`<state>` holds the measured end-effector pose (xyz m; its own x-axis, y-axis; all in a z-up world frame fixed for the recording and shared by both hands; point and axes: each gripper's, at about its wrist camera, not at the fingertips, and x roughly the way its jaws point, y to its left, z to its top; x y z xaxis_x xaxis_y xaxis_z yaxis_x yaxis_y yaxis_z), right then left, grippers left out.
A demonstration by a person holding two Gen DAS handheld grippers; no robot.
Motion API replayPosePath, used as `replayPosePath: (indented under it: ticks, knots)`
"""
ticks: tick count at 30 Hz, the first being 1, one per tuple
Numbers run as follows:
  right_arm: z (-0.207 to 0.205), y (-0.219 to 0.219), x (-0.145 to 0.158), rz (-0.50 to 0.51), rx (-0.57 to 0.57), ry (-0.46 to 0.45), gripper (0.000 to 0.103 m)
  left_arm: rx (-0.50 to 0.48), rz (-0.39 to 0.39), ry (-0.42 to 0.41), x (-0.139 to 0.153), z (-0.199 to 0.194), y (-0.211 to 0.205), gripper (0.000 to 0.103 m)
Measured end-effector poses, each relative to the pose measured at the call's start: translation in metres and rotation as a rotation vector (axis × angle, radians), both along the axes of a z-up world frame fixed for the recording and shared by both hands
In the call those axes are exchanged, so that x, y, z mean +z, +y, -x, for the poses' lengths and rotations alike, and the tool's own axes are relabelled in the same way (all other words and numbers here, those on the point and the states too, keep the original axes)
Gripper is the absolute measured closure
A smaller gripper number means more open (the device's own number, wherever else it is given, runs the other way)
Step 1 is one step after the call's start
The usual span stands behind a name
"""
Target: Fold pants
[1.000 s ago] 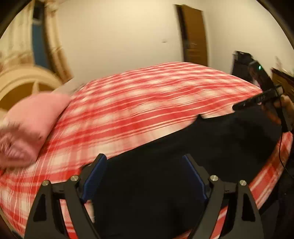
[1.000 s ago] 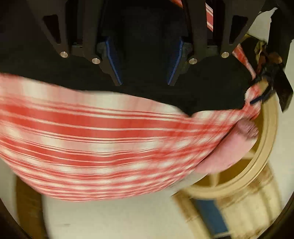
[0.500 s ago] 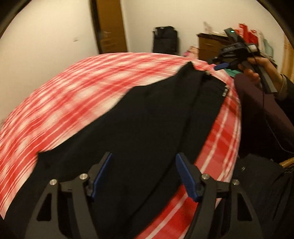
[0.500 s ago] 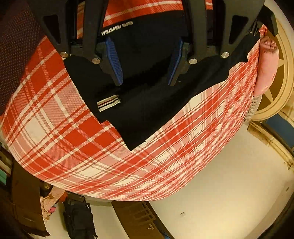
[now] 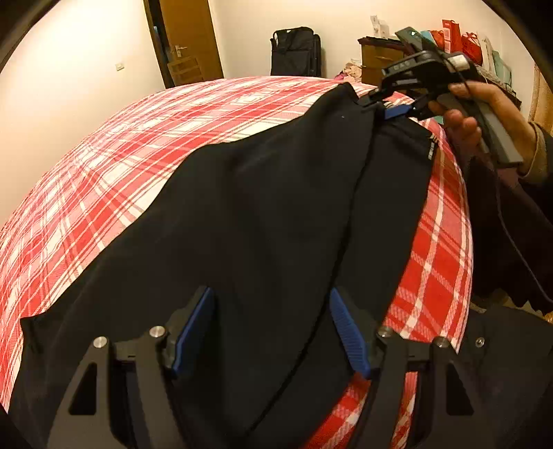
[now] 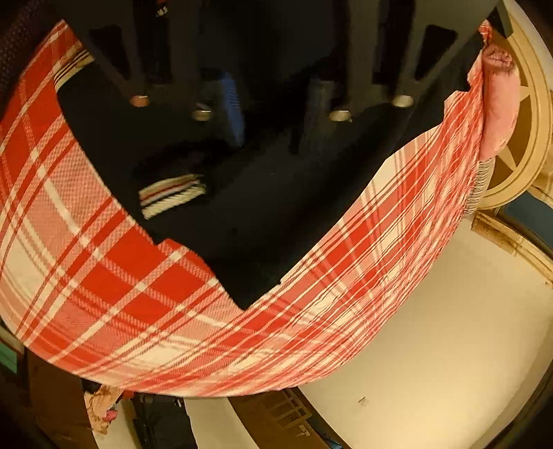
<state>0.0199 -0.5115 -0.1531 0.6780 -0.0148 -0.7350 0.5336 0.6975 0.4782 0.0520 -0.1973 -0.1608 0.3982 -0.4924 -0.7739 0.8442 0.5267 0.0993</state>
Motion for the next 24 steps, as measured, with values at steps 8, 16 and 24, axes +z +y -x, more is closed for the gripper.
replayPosePath:
  ticks: [8,16,24]
  knots:
    - [0.012,0.012,0.035,0.112,0.048,-0.086,0.096,-0.007,-0.001,0.004,0.007,-0.003,0.002,0.088]
    - [0.058,0.024,0.047,0.164,0.054,-0.095,0.096,-0.033,0.096,0.011,0.044,-0.001,0.017,0.098]
    - [0.073,0.018,0.006,0.112,0.046,-0.016,0.096,-0.08,0.062,0.098,0.011,0.015,0.015,0.098]
